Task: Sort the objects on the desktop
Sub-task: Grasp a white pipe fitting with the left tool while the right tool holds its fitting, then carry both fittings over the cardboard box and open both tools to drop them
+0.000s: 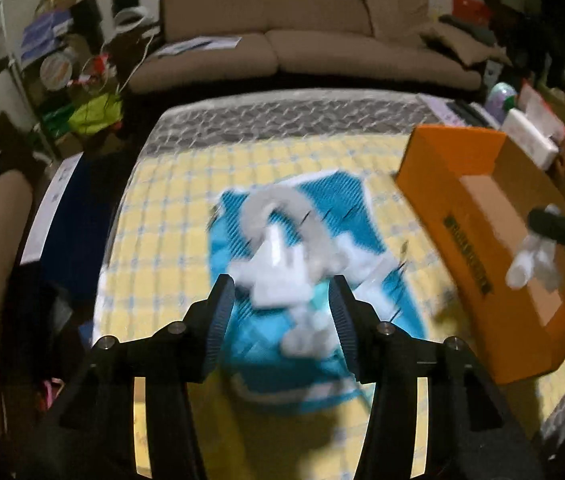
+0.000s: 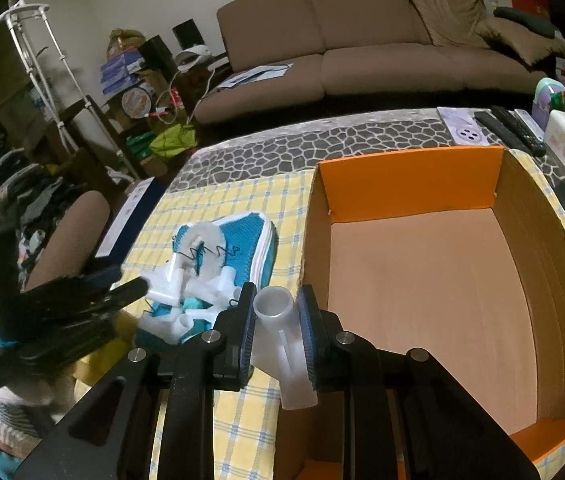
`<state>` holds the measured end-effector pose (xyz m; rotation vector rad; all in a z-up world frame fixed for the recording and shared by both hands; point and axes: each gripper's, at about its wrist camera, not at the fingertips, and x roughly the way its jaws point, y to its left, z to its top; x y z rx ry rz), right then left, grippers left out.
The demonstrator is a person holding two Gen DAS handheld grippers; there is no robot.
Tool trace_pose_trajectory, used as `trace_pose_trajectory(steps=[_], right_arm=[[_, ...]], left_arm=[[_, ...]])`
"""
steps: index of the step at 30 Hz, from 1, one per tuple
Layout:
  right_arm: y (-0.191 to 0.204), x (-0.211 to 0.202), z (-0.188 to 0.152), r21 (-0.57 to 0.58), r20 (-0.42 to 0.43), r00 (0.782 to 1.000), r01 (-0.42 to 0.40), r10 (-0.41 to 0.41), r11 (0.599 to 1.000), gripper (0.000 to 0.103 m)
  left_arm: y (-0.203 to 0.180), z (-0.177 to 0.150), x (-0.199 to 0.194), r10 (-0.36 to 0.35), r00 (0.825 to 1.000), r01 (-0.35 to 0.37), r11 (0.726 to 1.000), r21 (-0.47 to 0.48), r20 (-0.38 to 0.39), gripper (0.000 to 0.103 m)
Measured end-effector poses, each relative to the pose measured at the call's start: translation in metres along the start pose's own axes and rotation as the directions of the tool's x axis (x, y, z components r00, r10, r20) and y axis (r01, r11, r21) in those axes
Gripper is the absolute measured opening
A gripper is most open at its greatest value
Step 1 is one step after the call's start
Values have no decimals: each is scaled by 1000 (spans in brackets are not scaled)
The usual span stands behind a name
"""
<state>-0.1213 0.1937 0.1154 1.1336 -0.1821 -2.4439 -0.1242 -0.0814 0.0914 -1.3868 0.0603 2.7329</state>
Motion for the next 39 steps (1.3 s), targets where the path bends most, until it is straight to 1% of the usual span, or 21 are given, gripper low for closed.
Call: trace_pose_trajectory(steps=[3,5,9,12,13,14,16,17,19,23,25,29,31,34,37,39], right_arm=[[1,0,-1,5,-4,1000,-8,8,1000,21],[2,1,-1,5,-8,1000,-10,10,1000,21],[3,1,-2,4,-9,1000,-11,11,1000,21],[3,1,-2,3,-10,1000,-11,11,1000,21],[4,2,-2,2,-13,1000,-11,11,1000,21],[4,2,-2,1,-15,1000,-11,11,1000,21],[5,3,-3,0,-18,1000,-9,9,1000,21],[4,4,-3,0,-19,1000,-9,9,1000,21],[4,3,-3,-1,-17,1000,-10,10,1000,21],[2,1,-2,1,-11,1000,-12,12,1000,21],[-1,-2,-2,5,-5,1000,-11,11,1000,21],[-8,-9,0,18,8,1000,-5,5,1000,21],[-13,-14,1,27,17,1000,-2,2,1000,21],[-23,-22,2,44,33,999,7,-9,999,21],[-35,-30,3,63,39,999,28,-31,998,21],[-43,-35,2,73,39,998,44,-47,996,21]], left_arm=[[1,-7,12,11,999,-11,1000,13,-37,46],[-4,-9,16,-5,999,6,1000,24,-43,46],[-18,-11,22,-9,999,12,998,66,-45,46],[-26,-13,29,-15,997,21,995,93,-71,46],[-29,-15,32,-12,997,20,995,100,-78,43],[-30,-17,34,-18,997,26,994,104,-80,35],[-31,-16,34,-43,996,51,994,96,-78,23],[-32,-14,32,-46,996,53,994,95,-74,20],[-31,-13,30,-55,997,61,994,88,-62,19],[-25,-8,22,-99,994,101,994,33,-44,16],[-22,-4,13,-102,995,102,995,17,-16,16],[-19,5,-8,-136,990,137,990,-17,42,16],[-21,9,-21,-153,985,155,988,-22,76,16],[-28,16,-37,-211,971,216,976,-32,111,16],[-40,20,-51,-304,943,310,950,-31,135,16],[-54,22,-56,-351,926,357,934,-21,135,16]])
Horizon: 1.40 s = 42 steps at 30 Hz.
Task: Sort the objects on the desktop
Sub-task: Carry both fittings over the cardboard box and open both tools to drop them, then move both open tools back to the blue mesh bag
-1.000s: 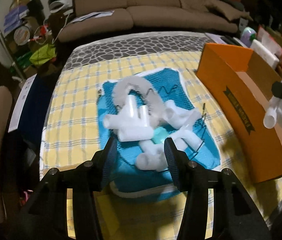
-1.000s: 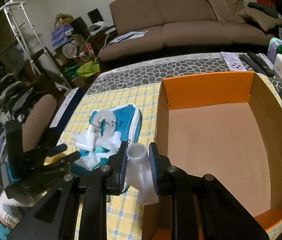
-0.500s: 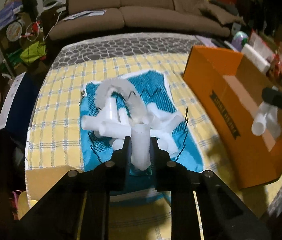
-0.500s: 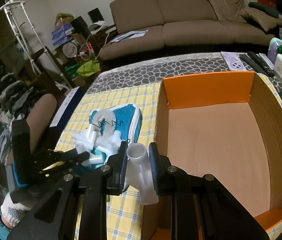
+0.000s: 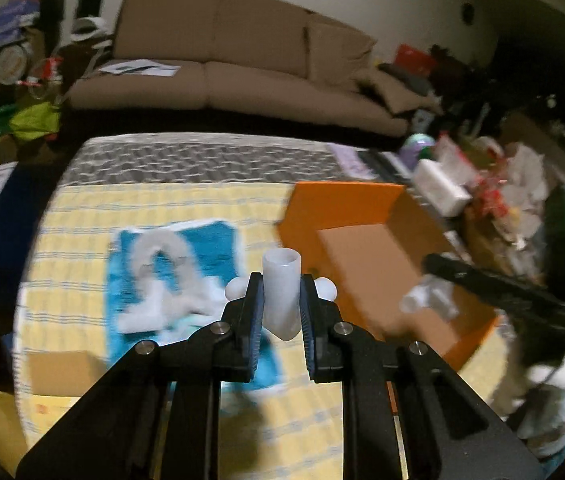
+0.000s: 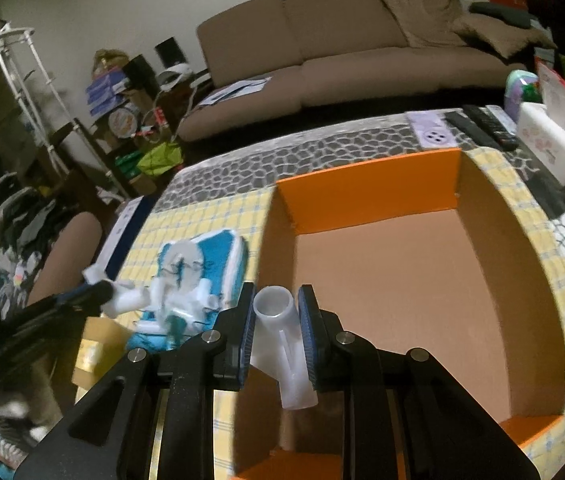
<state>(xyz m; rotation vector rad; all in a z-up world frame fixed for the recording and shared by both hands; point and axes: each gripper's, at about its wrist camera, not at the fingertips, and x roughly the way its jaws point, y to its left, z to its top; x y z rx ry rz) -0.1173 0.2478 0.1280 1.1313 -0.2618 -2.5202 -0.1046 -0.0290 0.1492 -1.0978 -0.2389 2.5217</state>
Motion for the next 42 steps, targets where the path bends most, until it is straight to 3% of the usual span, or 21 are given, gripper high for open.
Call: trace_pose_trajectory(steps=[7,15,27,32,34,36,39,40,41,42], right_arm=[[-43,-17,-9,16,-9,996,90,-90,996,21],[-88,-26,-25,21,-63,985,165,-163,986,21],[-99,-12,-38,11,-136,972,193,-189,981,25],[-94,-22,-34,19,-82,983,164,-162,986,30],[-91,-27,-31,28,-53,988,149,-147,989,36],[-88,-30,-27,40,-28,992,126,-125,991,40],[-83,-33,-22,48,-3,994,107,-107,993,46],[-80,-34,-20,49,6,995,100,-101,994,49],[-77,-34,-18,49,12,995,94,-95,994,51],[-74,-34,-17,48,21,996,86,-87,995,54]], left_arm=[[-64,-13,28,-81,994,87,992,91,-67,16],[-128,-37,62,-88,986,118,970,214,-144,16],[-150,-66,92,-45,969,115,952,283,-241,17],[-142,-59,87,-66,972,122,962,244,-225,34],[-135,-51,78,-80,976,125,967,222,-202,36],[-124,-41,66,-91,982,122,974,189,-165,46],[-98,-24,47,-81,992,93,988,120,-99,70],[-87,-20,41,-66,995,73,993,96,-77,82],[-79,-16,36,-51,997,55,996,75,-60,89],[-65,-11,29,-29,999,30,999,44,-35,90]])
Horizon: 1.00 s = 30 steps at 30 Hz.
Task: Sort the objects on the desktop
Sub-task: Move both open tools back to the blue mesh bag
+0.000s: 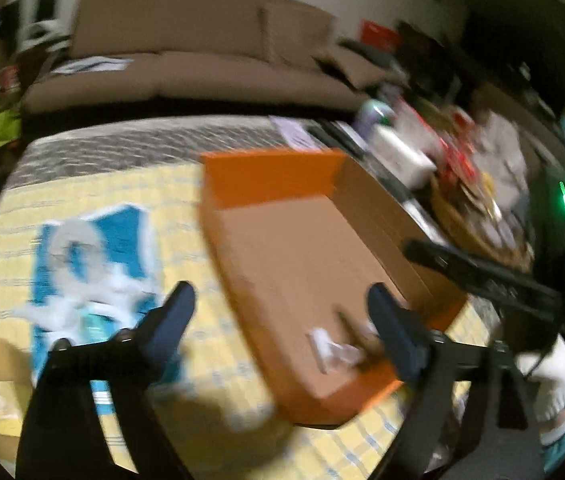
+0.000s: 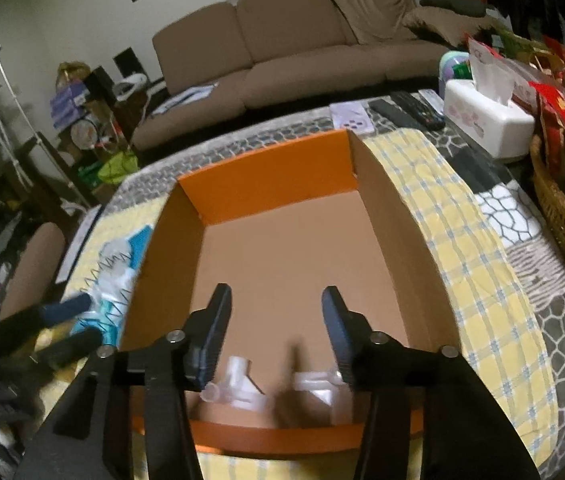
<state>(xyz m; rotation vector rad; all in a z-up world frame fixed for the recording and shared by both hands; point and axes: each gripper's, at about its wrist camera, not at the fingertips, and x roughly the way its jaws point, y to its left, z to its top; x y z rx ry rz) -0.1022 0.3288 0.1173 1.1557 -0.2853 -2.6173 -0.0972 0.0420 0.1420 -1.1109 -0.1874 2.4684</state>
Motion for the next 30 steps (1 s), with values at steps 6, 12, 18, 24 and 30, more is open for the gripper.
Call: trace_pose_trajectory(steps=[6,12,18,24,30], right_arm=[[35,4,7,-37,22,999,-37,38,999,63],[70,11,10,-71,63,996,-57,62,996,80],[103,18,14,-102,134,984,-104,118,989,98],[136,33,18,-132,120,983,-123,139,984,103],[169,47,11,-188,85,985,-132,150,973,99]], left_arm=[[65,6,-27,91,994,-84,990,-115,53,93],[116,0,-42,131,990,-115,967,-229,56,103],[133,-4,-49,230,972,-215,955,-204,50,103],[158,-8,-50,281,960,-273,939,-207,9,103],[186,-11,-42,272,962,-268,931,-249,-19,101]])
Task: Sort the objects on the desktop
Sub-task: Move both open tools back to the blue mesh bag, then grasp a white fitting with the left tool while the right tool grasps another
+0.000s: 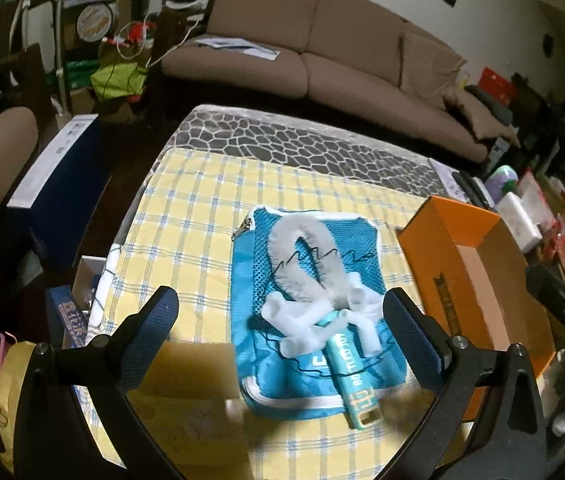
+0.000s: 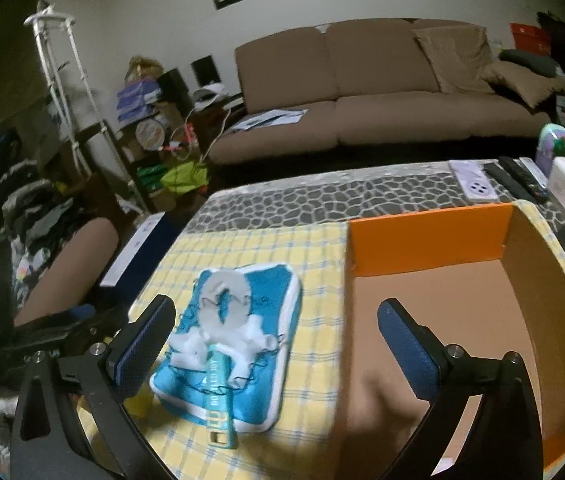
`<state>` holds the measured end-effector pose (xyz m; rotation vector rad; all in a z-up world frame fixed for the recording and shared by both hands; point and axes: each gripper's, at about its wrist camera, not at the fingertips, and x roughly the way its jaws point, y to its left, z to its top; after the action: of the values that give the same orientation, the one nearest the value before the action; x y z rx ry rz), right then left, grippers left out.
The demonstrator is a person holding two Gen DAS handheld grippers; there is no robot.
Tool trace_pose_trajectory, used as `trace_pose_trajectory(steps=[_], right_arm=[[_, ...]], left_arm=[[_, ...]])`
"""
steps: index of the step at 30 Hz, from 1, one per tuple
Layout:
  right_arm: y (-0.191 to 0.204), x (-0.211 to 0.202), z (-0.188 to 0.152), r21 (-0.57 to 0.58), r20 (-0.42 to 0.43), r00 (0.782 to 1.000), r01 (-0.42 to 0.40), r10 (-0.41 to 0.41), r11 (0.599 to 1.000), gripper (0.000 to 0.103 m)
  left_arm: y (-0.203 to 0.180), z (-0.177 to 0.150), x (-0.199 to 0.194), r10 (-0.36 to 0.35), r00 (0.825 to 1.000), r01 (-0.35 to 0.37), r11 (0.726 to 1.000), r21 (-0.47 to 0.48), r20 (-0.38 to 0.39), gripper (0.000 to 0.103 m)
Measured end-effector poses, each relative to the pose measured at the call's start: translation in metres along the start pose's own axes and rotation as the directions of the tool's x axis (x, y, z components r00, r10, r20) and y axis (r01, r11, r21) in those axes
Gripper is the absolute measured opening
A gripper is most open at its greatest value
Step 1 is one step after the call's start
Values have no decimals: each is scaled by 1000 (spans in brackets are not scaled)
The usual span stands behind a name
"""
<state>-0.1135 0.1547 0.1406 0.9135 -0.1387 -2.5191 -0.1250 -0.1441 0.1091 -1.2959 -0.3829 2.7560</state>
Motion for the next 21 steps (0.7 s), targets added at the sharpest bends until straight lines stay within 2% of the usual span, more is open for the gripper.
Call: trace_pose_trajectory(steps=[1,2,4,5,6,12,16,21], right_arm=[[4,3,-1,-6,-9,1000,-6,6,1000,94],[6,5,-2,-9,-18,1000,-12,12,1000,90],[13,13,-3,-15,-47,998,-32,31,999,73],[15,17,-4,-20,-60,998,-35,34,999,69],[19,21,-6,-29,-76,997,-33,31,999,65],[39,38,-16,-119,-121,993,-11,-3,993,61],[38,44,-20,-117,-151,988,-21,3,993,53],[31,44,-21,-102,-162,987,-13,-4,995,53]], left_arm=[[1,1,3,2,1000,-2,1000,-1,-2,99],[3,3,6,4,1000,-4,1000,0,-6,92],[3,5,13,5,1000,-5,1000,8,-19,79],[2,6,18,4,1000,-4,1000,13,-27,73],[1,6,23,0,999,1,1000,20,-36,72],[-3,1,48,-4,996,7,1000,28,-94,70],[-5,-2,62,7,992,-2,999,43,-128,54],[-5,-4,71,11,988,-6,999,34,-152,54]])
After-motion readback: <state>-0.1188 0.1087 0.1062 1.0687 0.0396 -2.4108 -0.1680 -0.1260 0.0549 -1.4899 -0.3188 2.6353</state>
